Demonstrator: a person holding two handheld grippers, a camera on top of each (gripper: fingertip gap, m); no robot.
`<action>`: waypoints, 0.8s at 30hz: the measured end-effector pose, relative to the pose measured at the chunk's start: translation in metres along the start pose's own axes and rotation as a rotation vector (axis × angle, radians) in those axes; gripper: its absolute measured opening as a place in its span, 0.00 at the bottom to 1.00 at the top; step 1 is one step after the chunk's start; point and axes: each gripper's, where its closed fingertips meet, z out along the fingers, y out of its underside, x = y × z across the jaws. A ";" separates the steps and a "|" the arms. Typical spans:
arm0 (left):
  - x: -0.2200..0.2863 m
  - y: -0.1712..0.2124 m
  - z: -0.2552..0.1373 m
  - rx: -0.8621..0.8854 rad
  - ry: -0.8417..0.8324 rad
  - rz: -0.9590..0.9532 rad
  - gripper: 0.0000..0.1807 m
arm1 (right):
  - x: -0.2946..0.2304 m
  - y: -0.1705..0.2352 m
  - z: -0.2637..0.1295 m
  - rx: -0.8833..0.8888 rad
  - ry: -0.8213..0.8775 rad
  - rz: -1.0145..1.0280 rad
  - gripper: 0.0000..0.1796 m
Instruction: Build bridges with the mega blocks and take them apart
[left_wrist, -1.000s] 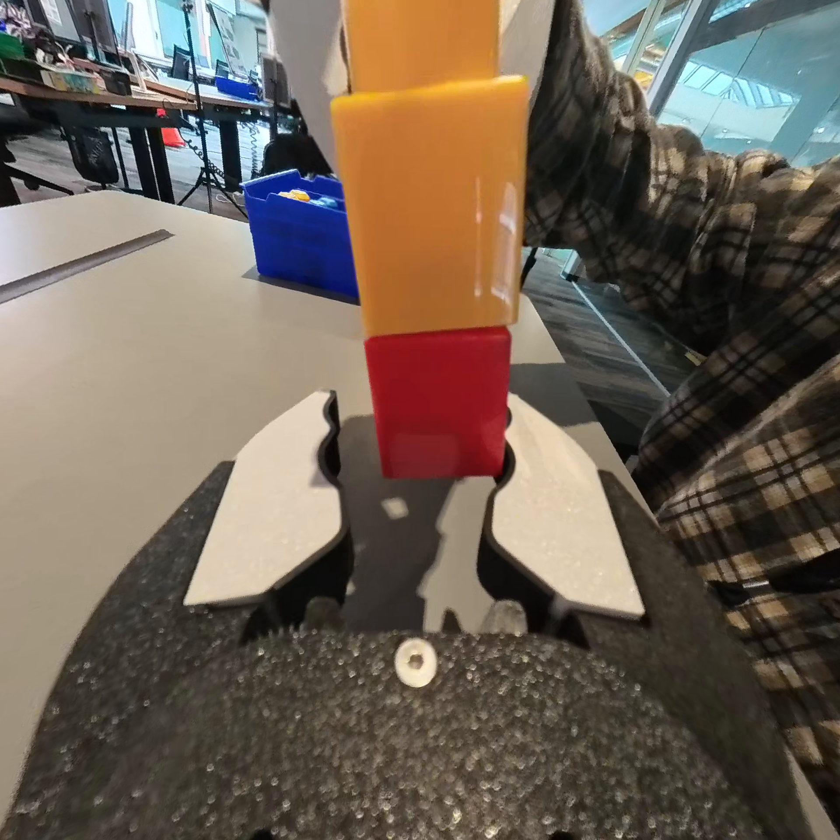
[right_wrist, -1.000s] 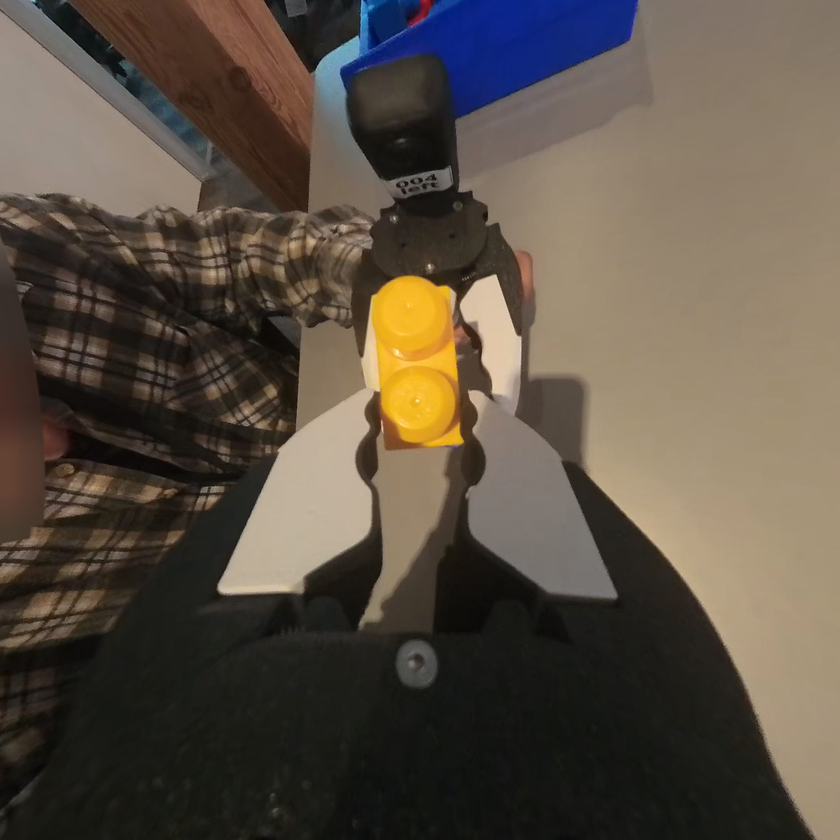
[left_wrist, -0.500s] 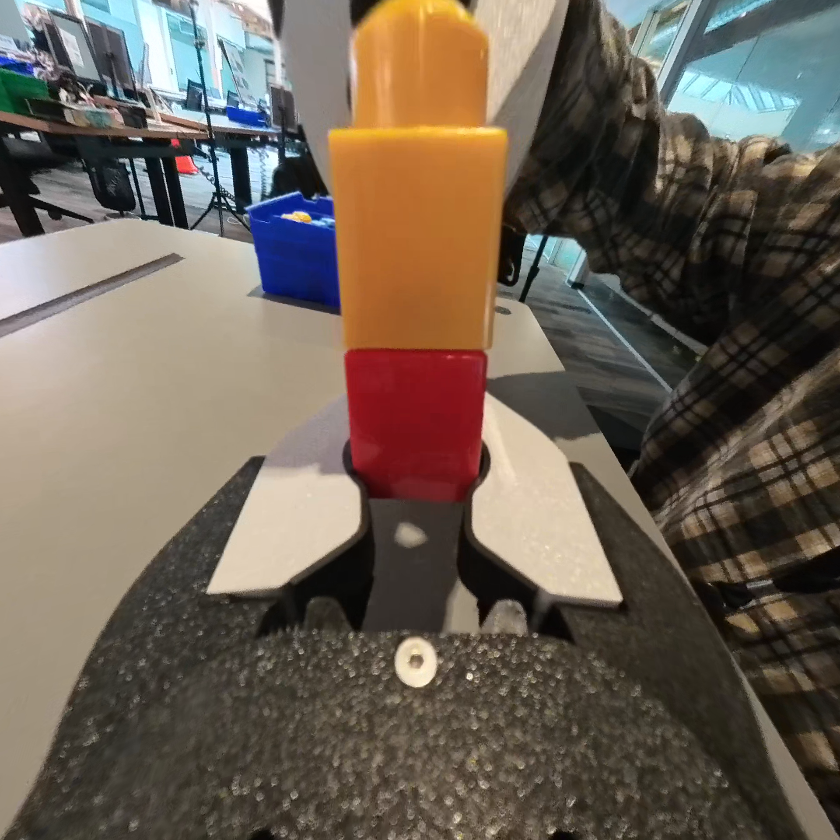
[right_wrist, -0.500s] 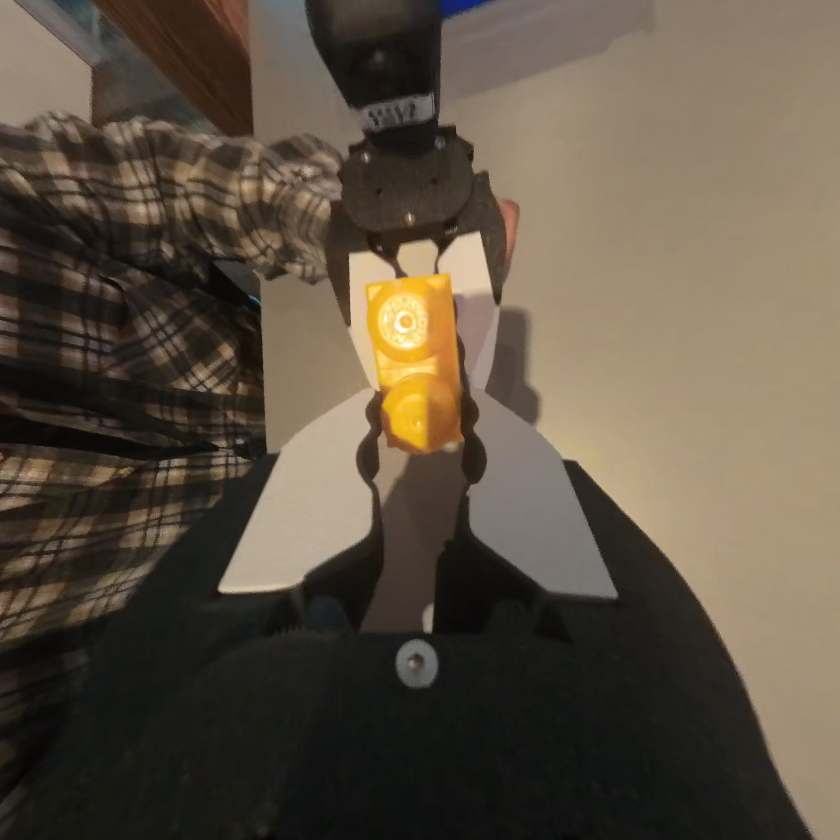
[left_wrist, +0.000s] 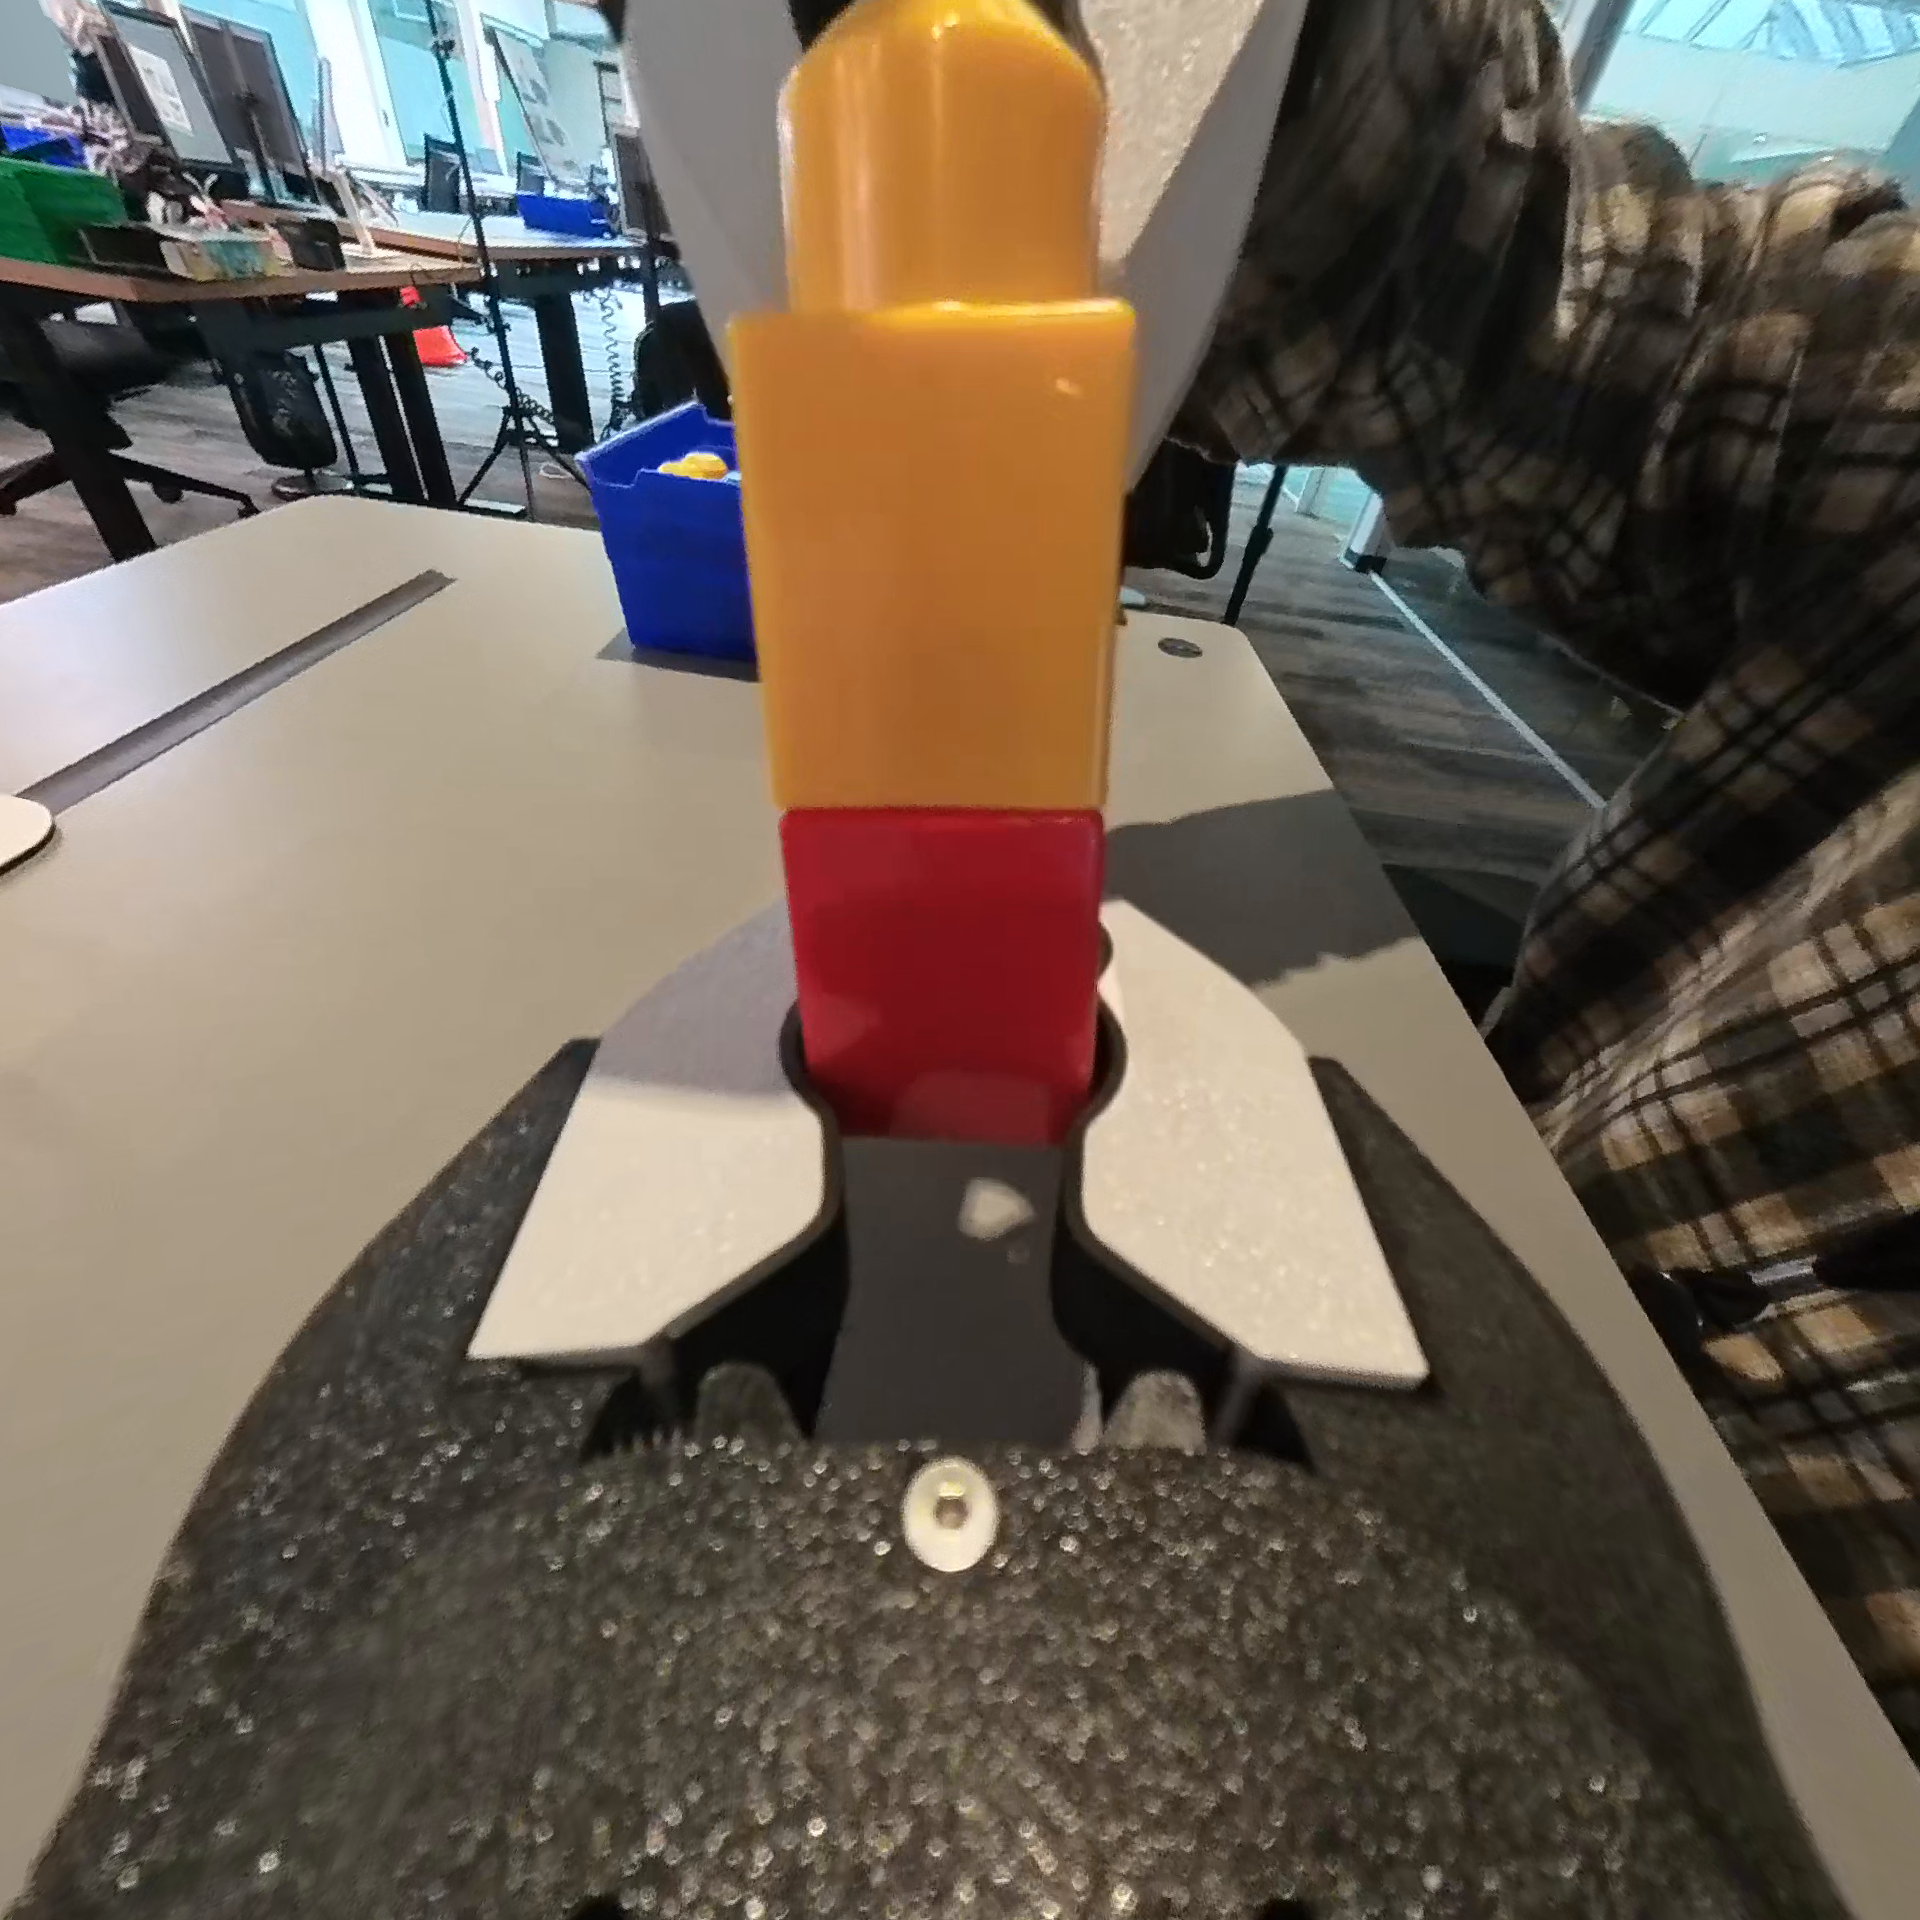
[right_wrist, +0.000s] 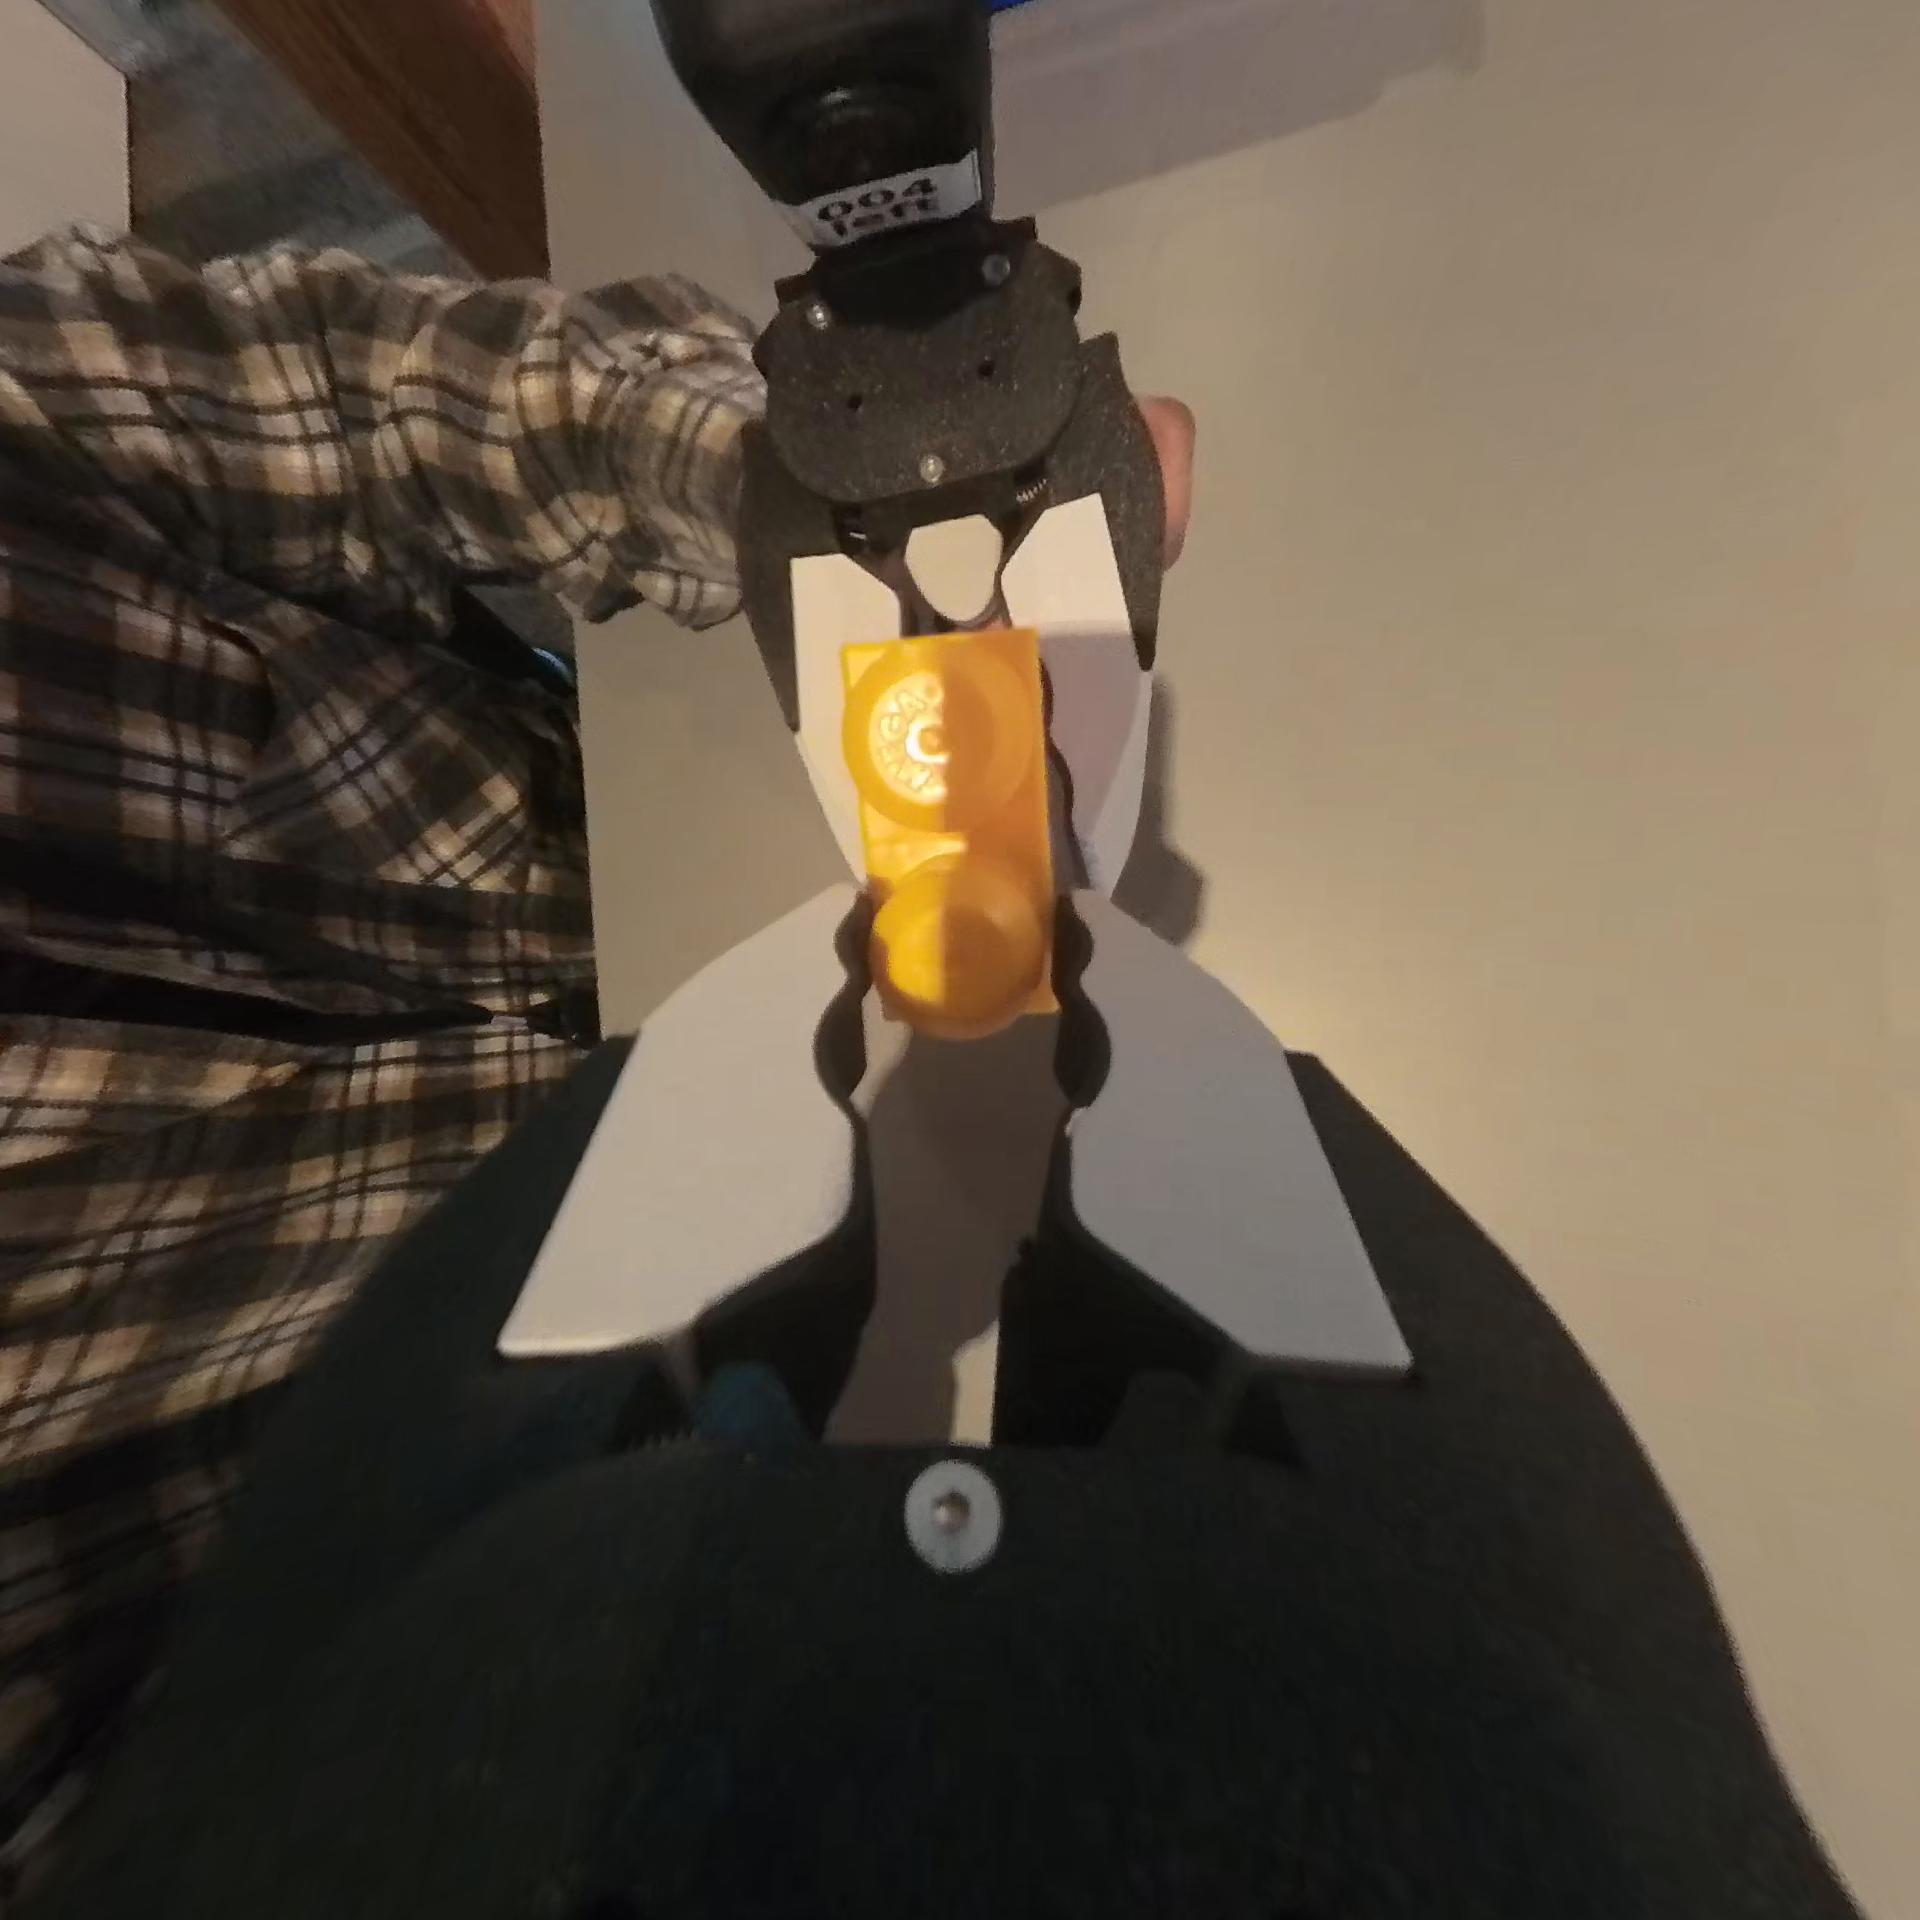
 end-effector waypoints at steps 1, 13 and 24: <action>-0.001 0.000 0.000 -0.005 -0.009 0.003 0.28 | -0.001 0.001 -0.001 -0.013 -0.009 0.005 0.18; 0.008 0.017 0.010 -0.075 0.049 0.003 0.22 | 0.000 0.006 0.002 -0.081 -0.032 0.024 0.18; 0.009 0.004 0.007 0.016 0.020 0.032 0.21 | -0.007 -0.008 -0.003 -0.073 -0.001 -0.004 0.18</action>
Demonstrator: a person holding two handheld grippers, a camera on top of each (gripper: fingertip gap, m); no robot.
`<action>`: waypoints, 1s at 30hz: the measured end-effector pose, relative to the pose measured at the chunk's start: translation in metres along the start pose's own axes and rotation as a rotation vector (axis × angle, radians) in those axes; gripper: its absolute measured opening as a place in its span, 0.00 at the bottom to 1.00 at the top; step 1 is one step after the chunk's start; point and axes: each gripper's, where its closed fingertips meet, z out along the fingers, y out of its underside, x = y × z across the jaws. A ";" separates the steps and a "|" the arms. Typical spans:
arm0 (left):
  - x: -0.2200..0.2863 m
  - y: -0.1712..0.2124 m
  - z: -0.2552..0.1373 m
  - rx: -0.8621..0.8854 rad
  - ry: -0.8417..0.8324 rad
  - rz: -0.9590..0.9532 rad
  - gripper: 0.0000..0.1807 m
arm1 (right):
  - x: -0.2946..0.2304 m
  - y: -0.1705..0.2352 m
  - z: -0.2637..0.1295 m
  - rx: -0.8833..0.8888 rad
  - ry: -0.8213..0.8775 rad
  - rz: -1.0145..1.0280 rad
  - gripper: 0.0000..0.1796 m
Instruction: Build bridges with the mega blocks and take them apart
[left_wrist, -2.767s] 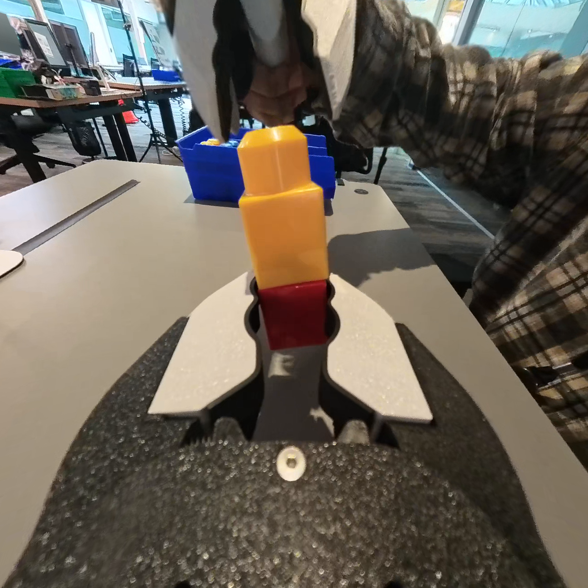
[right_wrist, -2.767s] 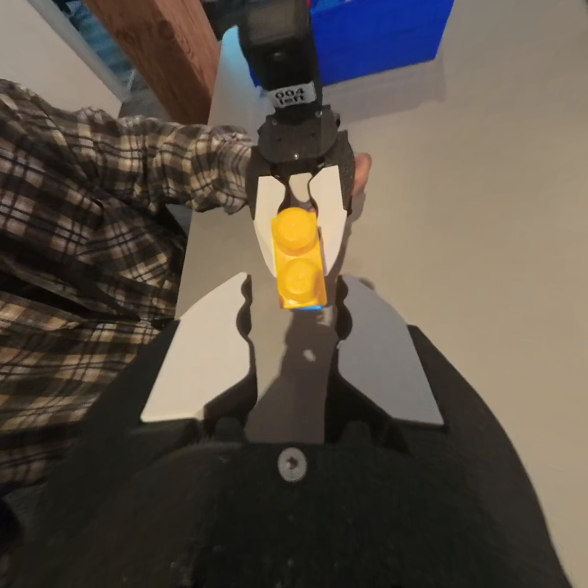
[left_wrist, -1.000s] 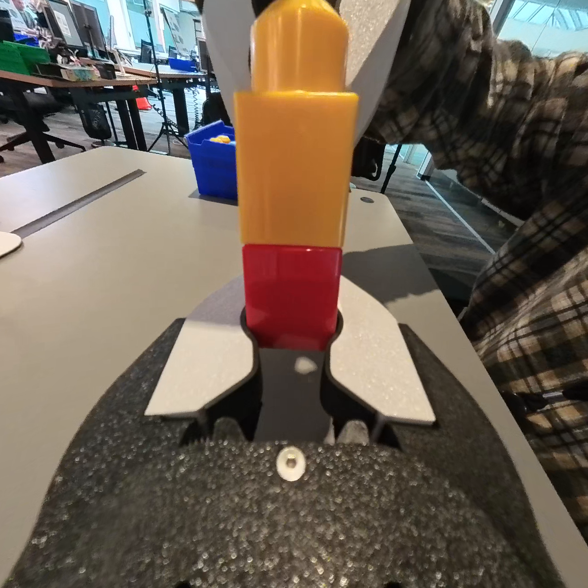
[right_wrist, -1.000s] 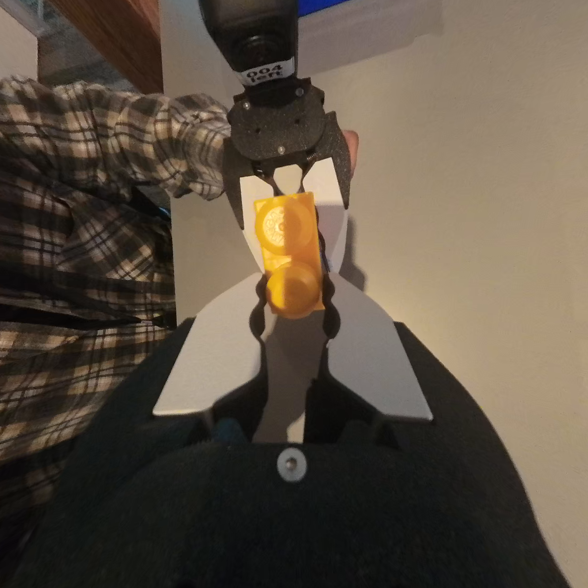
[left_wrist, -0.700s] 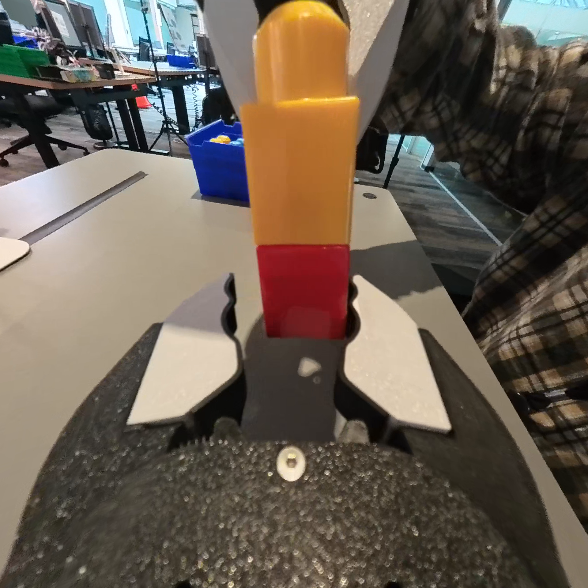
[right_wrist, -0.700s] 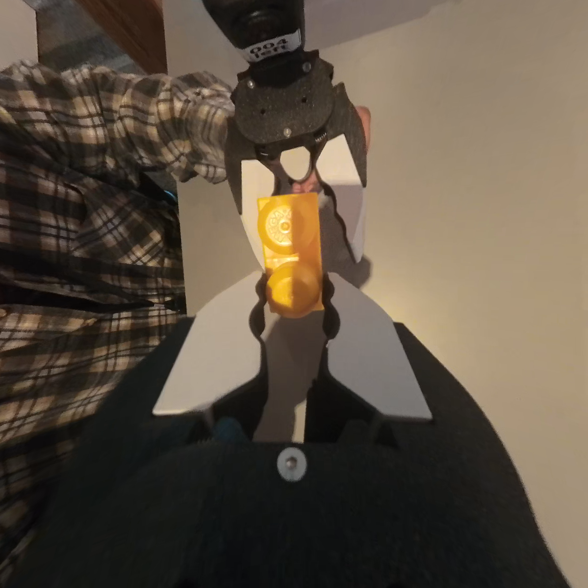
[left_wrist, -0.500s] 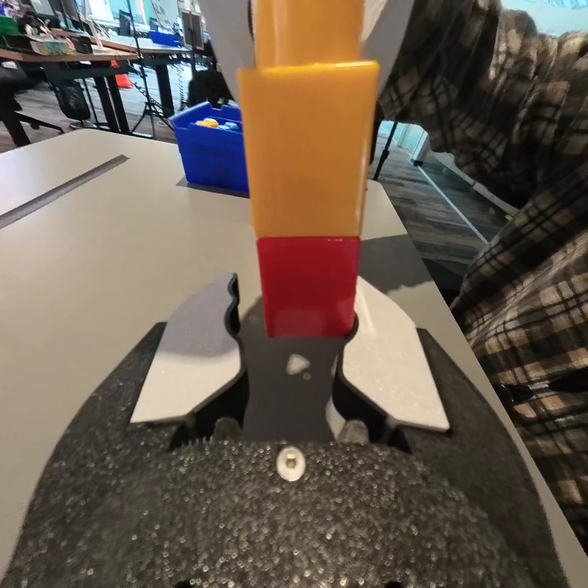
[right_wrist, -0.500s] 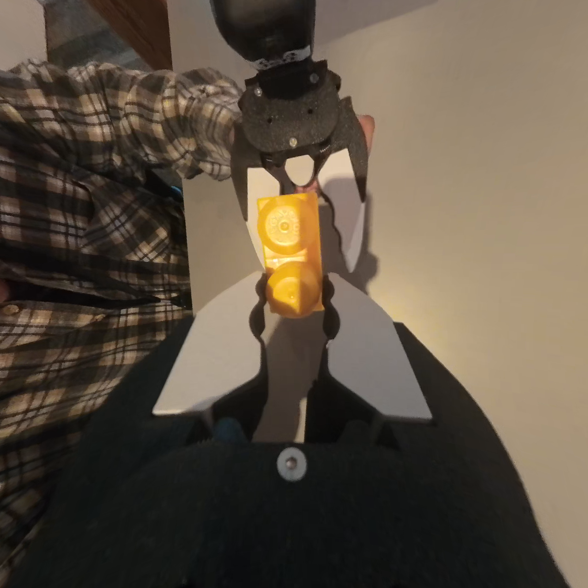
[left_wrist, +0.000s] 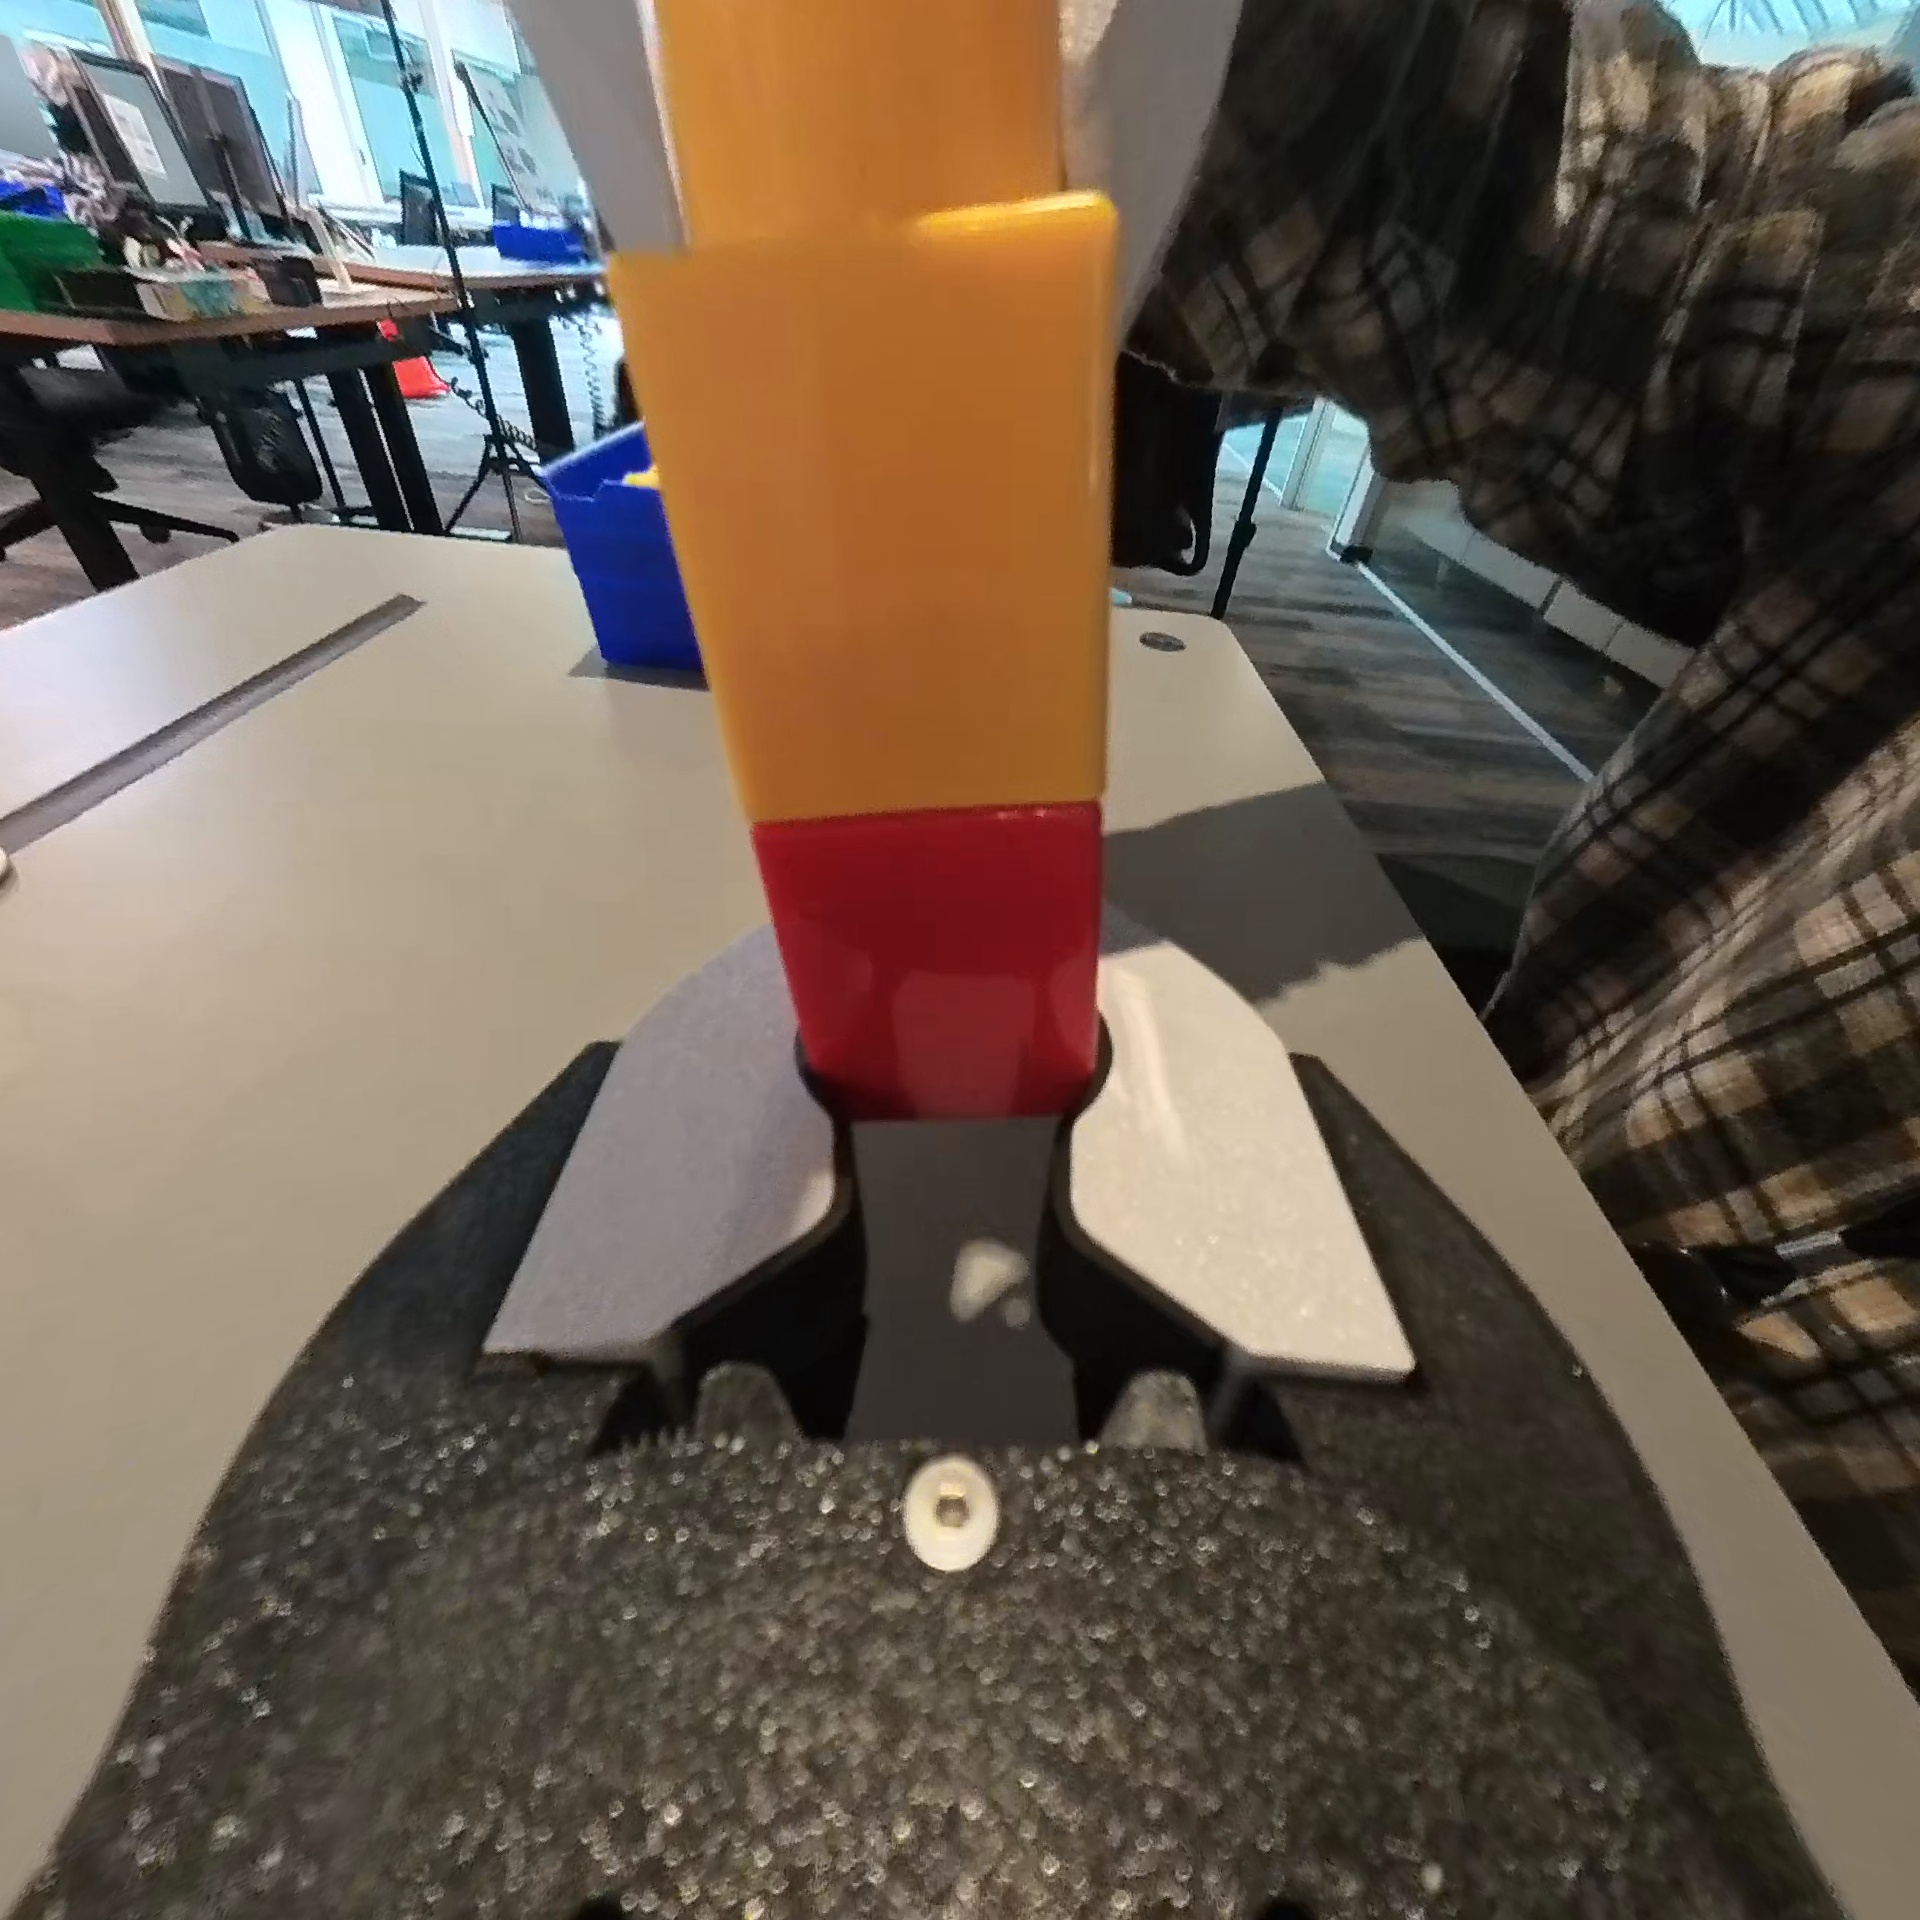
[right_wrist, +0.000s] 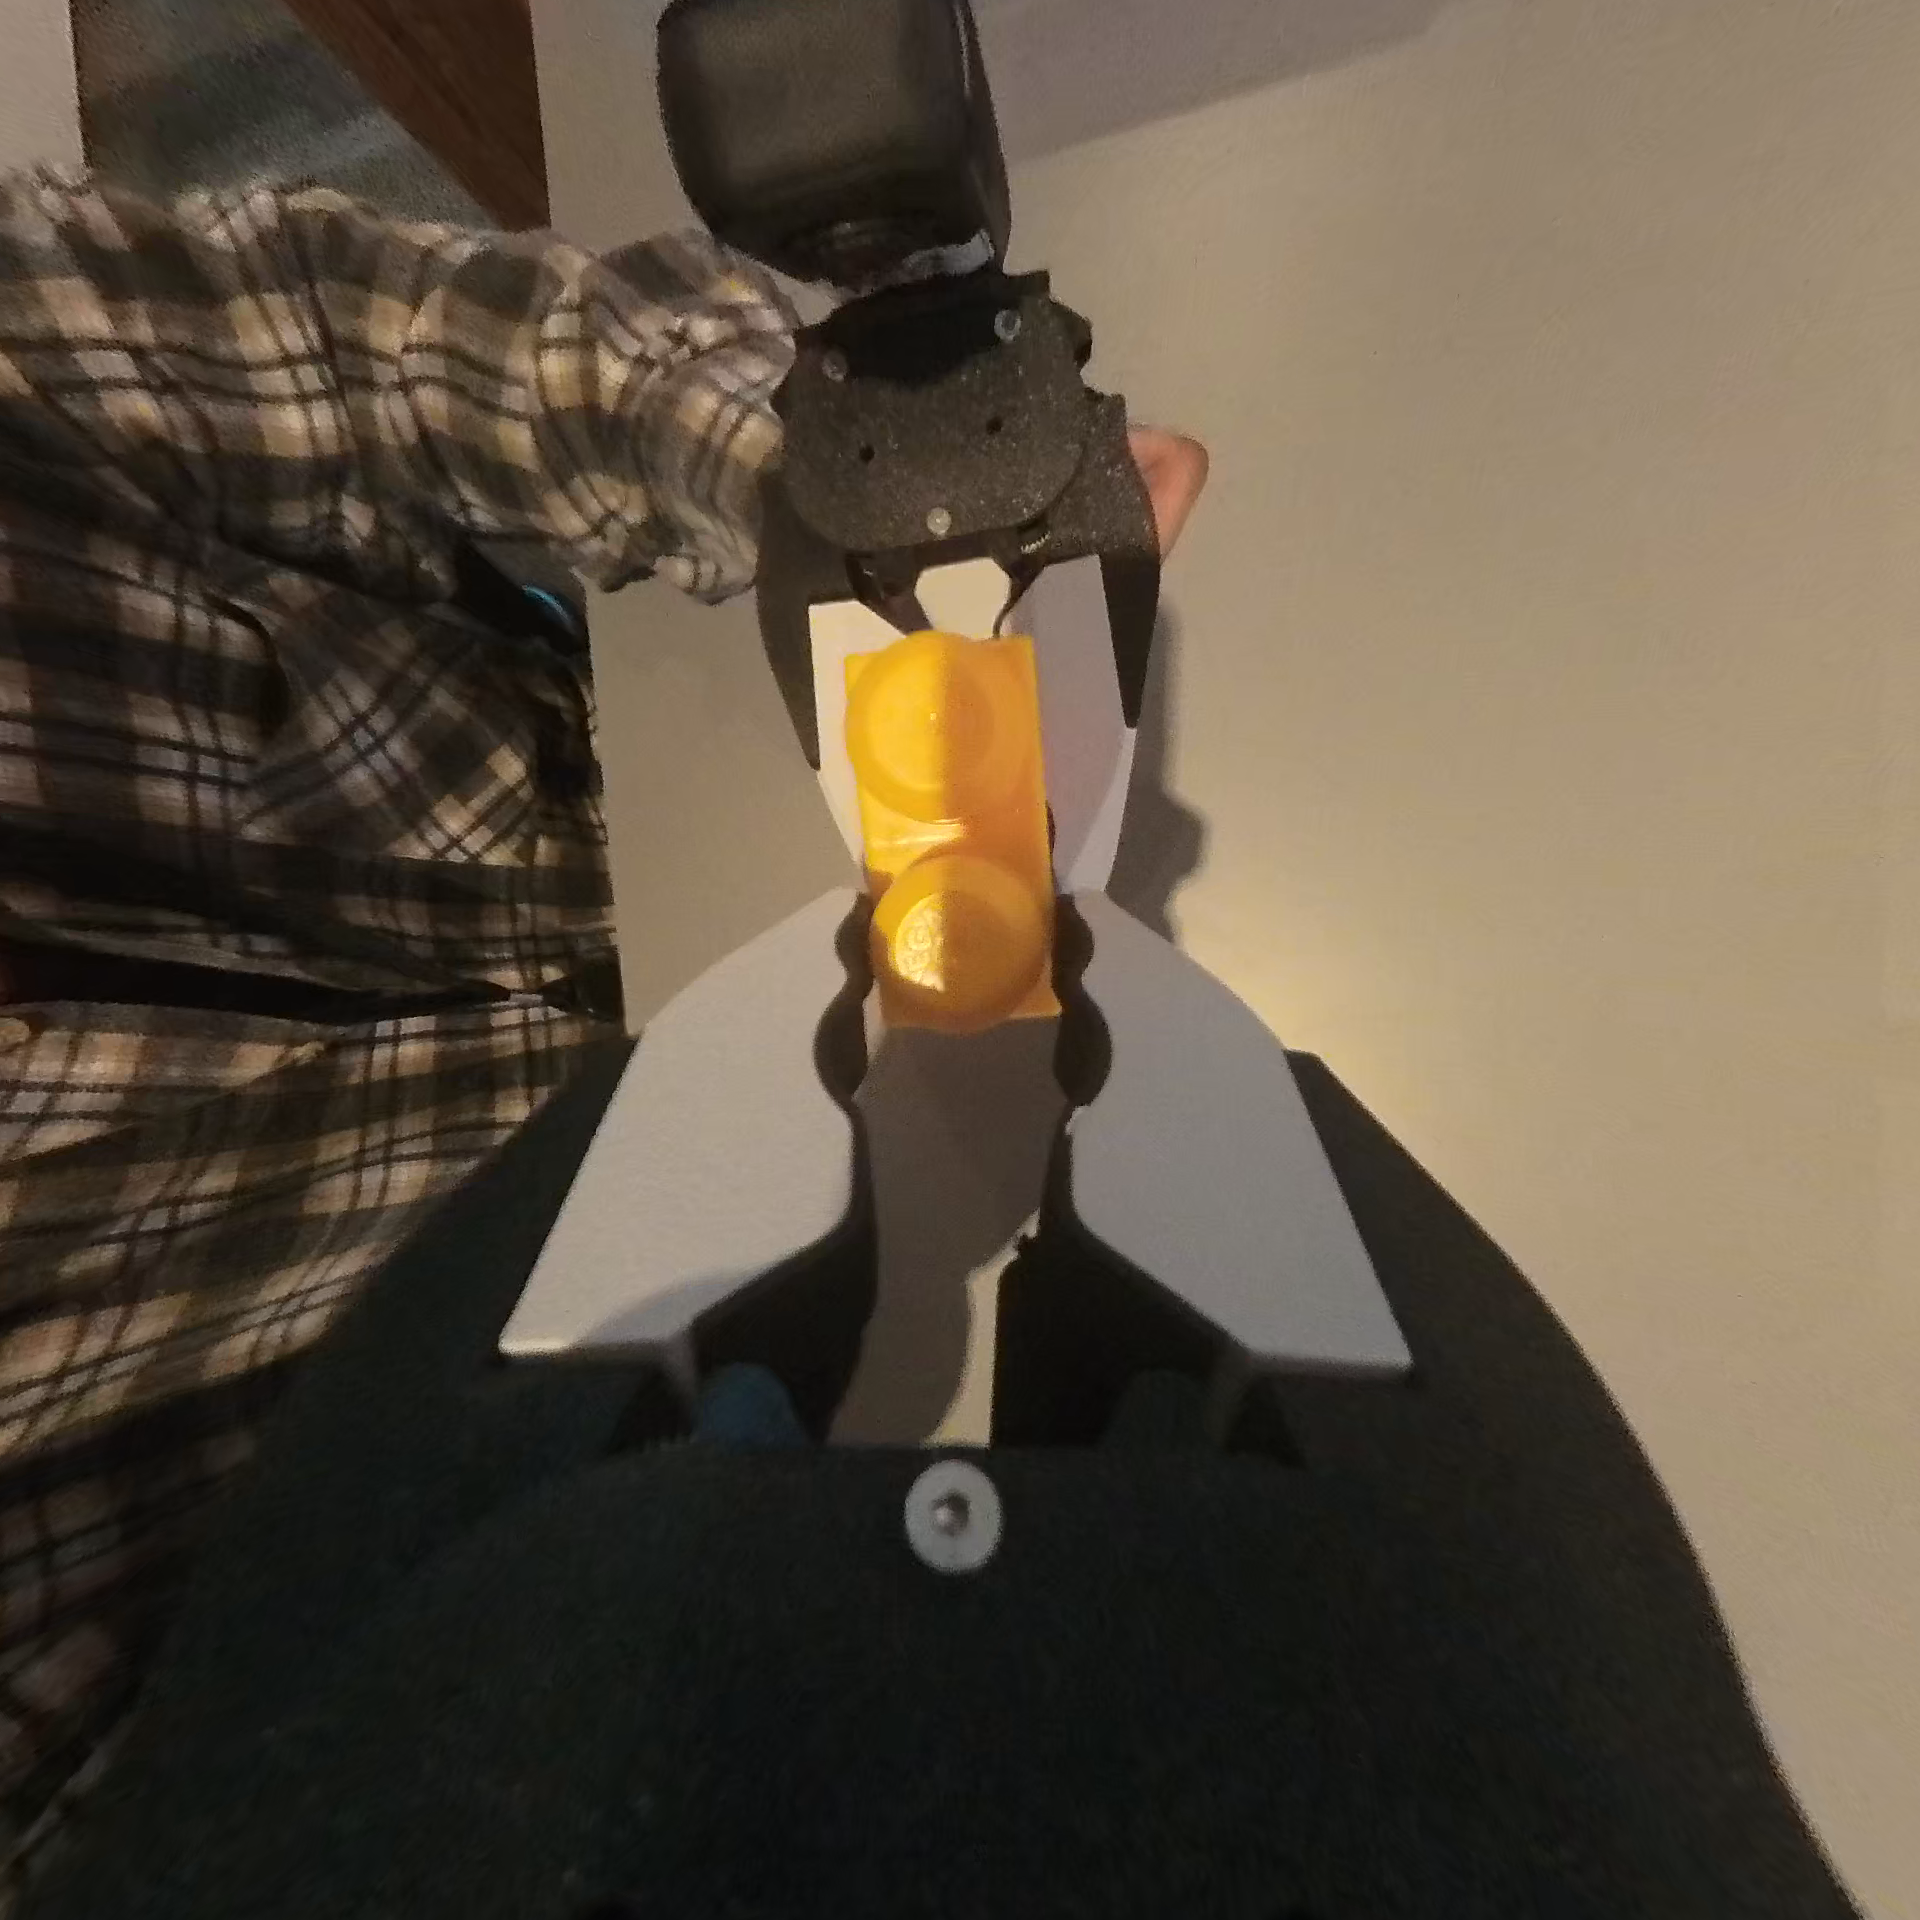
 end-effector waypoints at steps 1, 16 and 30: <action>0.000 -0.002 0.000 0.011 0.000 -0.001 0.21 | -0.001 -0.001 -0.001 -0.004 -0.001 0.003 0.18; -0.007 -0.007 -0.005 0.062 0.014 -0.098 0.21 | 0.012 -0.009 -0.014 0.223 0.010 -0.051 0.31; -0.005 -0.034 -0.025 0.258 0.086 -0.169 0.22 | 0.015 0.002 0.003 0.737 -0.043 0.088 0.33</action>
